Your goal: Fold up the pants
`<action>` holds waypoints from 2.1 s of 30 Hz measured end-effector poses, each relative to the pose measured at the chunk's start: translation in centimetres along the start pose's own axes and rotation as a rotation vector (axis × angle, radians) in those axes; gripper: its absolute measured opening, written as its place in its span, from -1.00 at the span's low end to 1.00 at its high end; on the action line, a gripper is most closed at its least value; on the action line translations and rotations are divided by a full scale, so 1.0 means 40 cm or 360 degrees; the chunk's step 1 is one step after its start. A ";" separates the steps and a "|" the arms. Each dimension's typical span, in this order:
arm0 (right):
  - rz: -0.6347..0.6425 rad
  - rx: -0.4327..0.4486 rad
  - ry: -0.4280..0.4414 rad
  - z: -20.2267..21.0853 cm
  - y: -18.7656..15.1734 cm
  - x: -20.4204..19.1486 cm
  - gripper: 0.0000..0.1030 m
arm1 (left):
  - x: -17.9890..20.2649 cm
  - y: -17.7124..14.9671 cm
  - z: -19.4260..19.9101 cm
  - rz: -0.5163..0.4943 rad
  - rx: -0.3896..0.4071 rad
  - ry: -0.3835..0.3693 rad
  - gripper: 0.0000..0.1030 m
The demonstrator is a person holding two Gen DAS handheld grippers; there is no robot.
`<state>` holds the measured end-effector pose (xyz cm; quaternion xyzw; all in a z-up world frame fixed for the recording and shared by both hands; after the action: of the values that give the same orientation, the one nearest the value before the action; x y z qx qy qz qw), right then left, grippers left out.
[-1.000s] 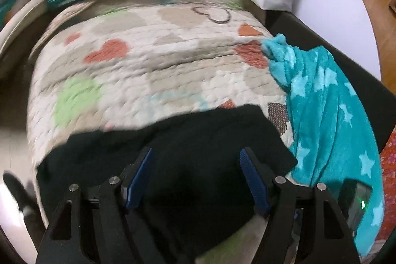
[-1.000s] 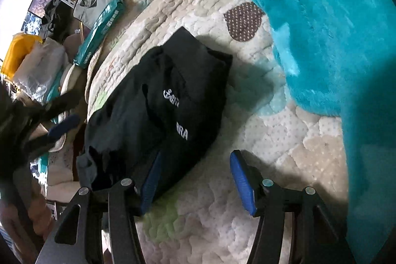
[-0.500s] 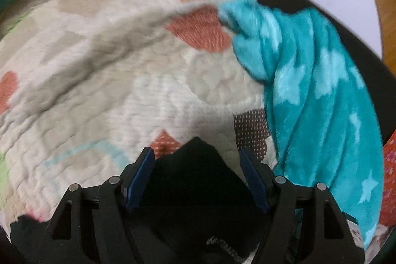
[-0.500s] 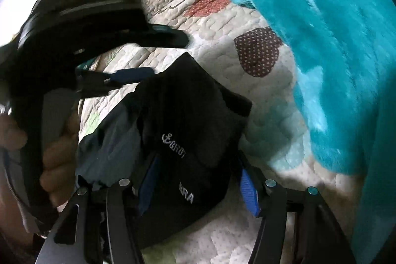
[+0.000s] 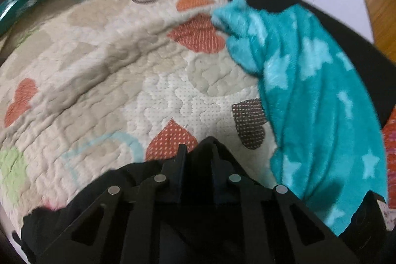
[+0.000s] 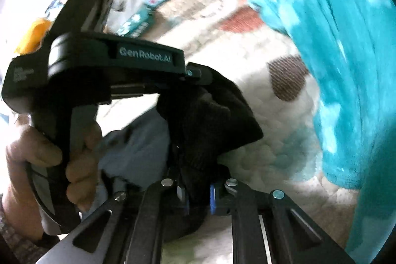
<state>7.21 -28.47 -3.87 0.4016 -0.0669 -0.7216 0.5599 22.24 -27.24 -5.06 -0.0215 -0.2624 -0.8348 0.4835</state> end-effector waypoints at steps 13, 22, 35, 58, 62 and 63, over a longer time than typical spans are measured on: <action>0.0790 -0.0040 0.0139 0.039 -0.109 -0.383 -0.78 | -0.256 -0.182 0.389 0.0550 0.0514 -0.0215 -0.69; 0.1444 -0.0202 -0.0019 -0.122 -0.316 -0.553 -0.75 | -0.521 -0.426 0.386 0.1054 0.0643 -0.0361 -0.69; 0.1741 -0.0282 0.0067 -0.083 -0.495 -0.544 0.17 | -0.661 -0.570 0.369 0.1424 0.0671 -0.0414 -0.22; 0.1106 -0.0196 0.0046 0.056 -0.254 -0.346 0.37 | -0.559 -0.528 0.434 0.1237 0.0559 0.0224 0.32; 0.1015 -0.0206 0.0022 0.056 -0.238 -0.312 0.37 | -0.625 -0.591 0.322 0.1469 0.0405 0.0260 0.41; 0.0995 -0.0211 0.0023 0.054 -0.234 -0.307 0.37 | -0.637 -0.607 0.315 0.1524 0.0412 0.0231 0.51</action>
<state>-0.64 -15.26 -1.34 0.3292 -0.1358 -0.5147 0.7799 13.14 8.40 -11.72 -0.0213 -0.2901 -0.4793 0.8281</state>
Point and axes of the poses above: each gripper's, at about its wrist camera, not at the fingertips, and z roughly against the way its jaws point, x to its right, y to its top, the point moved 7 cm from there along -z, roughly the way its jaws point, and after that the axes turned 1 degree about -z, right-handed, at the moved point
